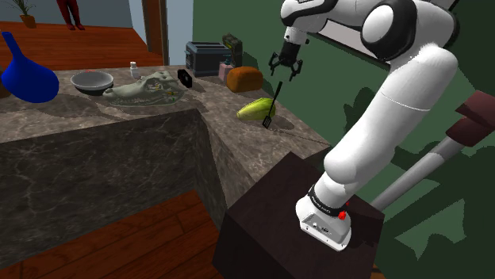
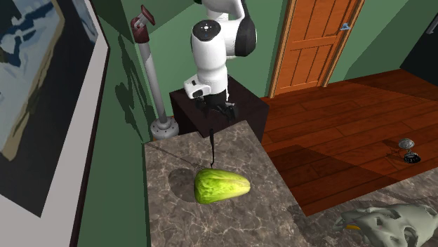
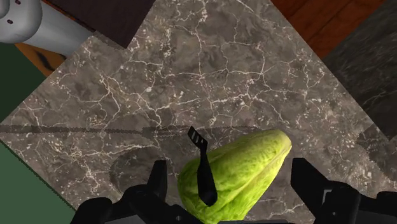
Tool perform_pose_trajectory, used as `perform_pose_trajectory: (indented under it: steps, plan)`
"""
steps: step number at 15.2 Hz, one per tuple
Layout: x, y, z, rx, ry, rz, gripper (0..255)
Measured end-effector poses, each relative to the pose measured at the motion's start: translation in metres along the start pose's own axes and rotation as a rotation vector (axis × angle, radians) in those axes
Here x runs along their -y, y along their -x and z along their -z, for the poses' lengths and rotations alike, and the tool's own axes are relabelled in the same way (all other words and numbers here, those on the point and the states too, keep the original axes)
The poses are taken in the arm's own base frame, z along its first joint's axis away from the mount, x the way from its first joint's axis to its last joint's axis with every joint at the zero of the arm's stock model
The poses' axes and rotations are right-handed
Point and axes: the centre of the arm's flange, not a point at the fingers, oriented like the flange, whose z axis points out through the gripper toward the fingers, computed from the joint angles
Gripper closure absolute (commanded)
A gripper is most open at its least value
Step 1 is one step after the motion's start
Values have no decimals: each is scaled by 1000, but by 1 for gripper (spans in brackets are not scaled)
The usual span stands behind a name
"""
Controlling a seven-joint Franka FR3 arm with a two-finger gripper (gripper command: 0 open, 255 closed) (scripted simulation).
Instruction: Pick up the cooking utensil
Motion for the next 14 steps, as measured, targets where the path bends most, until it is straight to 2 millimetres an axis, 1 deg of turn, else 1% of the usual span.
perform_pose_trajectory:
  steps: [2,3,6,10,11,14]
  plan:
    - [-12,-22,-1,0,-16,-51,0]
    - [-14,-27,-4,-1,-19,-62,0]
    - [-15,-34,-17,-1,-22,-71,0]
    - [-16,-36,-38,-1,-23,-72,0]
    - [-16,-37,-40,-1,-23,-72,255]
    - [-16,-37,-42,-2,-23,-72,255]
